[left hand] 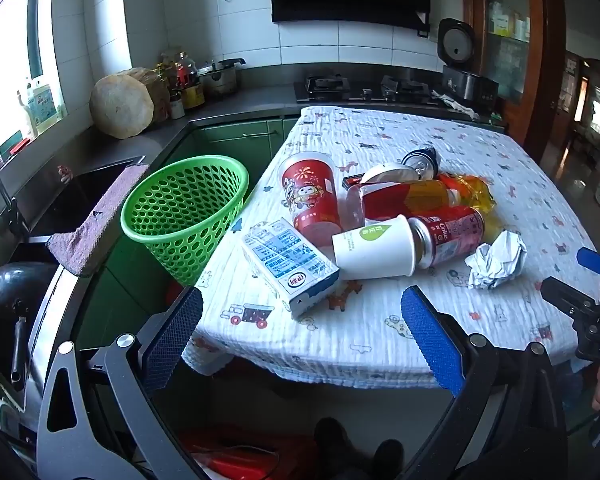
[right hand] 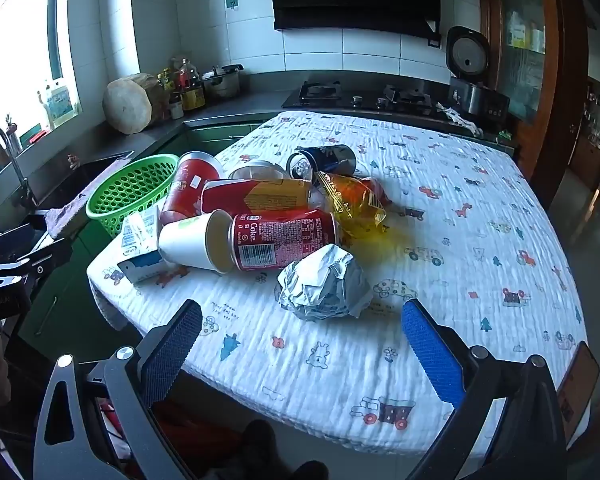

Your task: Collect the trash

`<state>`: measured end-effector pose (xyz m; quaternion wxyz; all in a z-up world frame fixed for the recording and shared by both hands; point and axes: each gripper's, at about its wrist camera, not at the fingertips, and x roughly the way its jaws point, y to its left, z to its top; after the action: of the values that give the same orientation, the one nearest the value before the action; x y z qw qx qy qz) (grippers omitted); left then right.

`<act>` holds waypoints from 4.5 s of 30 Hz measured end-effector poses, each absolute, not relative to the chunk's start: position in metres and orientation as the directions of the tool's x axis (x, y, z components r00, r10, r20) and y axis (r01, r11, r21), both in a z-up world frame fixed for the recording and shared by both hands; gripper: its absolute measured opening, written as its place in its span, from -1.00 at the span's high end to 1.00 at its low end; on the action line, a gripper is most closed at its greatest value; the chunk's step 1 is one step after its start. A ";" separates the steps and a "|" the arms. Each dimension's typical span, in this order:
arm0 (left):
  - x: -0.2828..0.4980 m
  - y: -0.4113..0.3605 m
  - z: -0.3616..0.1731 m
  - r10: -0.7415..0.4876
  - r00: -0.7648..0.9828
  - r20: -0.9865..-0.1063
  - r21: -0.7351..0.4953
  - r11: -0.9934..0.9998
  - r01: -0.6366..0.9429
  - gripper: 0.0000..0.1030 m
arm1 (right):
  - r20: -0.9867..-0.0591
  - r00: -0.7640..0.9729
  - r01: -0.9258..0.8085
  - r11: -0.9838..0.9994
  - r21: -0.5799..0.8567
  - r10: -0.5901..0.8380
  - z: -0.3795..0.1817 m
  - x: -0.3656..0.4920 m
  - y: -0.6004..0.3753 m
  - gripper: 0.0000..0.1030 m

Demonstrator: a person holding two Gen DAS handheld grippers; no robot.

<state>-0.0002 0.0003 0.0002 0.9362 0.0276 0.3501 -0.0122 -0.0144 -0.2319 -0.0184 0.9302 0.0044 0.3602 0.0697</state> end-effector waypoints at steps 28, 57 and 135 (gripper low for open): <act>-0.001 0.004 0.001 0.007 0.758 -0.652 0.040 0.999 0.024 -0.91 | -0.665 0.732 -0.146 0.987 0.060 0.149 -0.016 -0.016 -0.224 -0.88; 0.002 0.007 0.000 0.013 0.755 -0.656 0.036 0.999 0.014 -0.91 | -0.672 0.723 -0.145 0.986 0.079 0.160 -0.020 -0.013 -0.224 -0.88; 0.117 -0.072 -0.072 -0.267 0.582 -0.768 0.245 0.717 0.652 -0.74 | -0.782 0.602 -0.095 0.987 0.132 0.162 -0.091 0.078 -0.259 -0.16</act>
<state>0.1168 -0.0724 -0.0720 0.8503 0.2611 0.3684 -0.2704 0.0779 -0.2587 -0.0909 0.8943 0.0386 0.4401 0.0718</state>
